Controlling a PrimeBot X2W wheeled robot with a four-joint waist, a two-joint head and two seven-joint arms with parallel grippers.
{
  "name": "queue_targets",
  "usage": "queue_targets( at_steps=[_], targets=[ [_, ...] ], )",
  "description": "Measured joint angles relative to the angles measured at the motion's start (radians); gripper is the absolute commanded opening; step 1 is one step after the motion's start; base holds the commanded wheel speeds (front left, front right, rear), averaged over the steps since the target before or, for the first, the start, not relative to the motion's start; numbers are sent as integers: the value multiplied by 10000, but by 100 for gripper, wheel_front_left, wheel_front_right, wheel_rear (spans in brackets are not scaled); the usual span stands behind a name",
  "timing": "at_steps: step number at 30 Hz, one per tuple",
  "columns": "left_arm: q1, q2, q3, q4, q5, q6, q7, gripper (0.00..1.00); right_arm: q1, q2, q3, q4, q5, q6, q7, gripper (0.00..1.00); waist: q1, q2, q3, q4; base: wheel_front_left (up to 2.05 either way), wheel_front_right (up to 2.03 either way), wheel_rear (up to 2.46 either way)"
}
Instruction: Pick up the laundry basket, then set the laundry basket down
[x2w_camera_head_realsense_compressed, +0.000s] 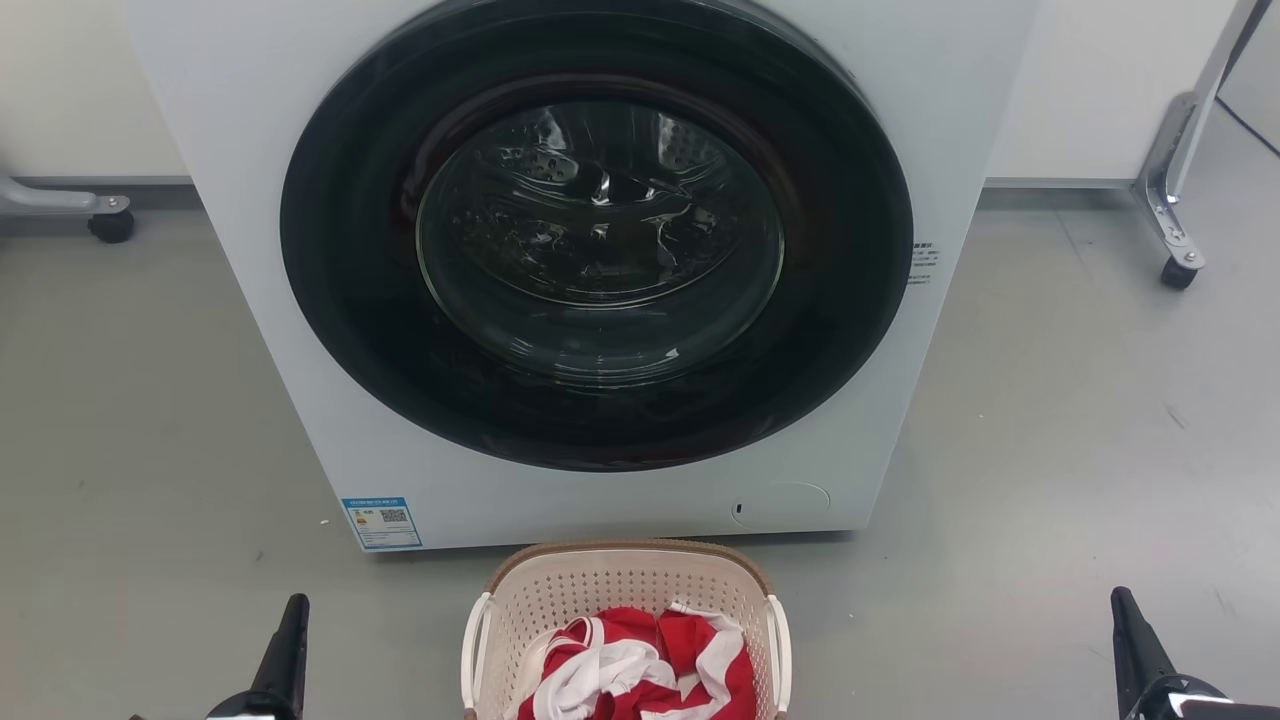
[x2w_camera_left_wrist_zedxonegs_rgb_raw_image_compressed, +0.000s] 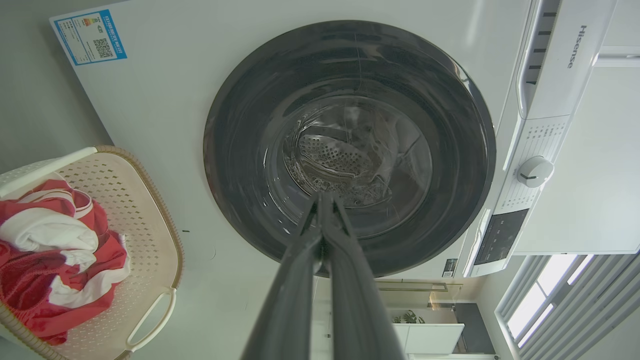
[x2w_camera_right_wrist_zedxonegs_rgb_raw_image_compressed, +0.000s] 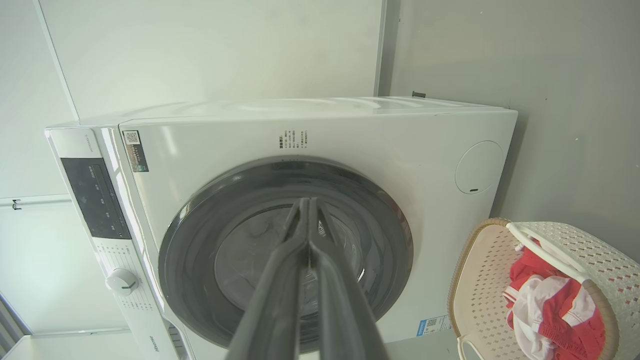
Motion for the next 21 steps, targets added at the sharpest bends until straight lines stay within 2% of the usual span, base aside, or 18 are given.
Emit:
queue_targets(
  at_steps=[21],
  targets=[
    [0,0,0,2,-2,0,0,0,0,2,0,0,12,0,0,0,0,0,-1,0,0,0,0]
  ],
)
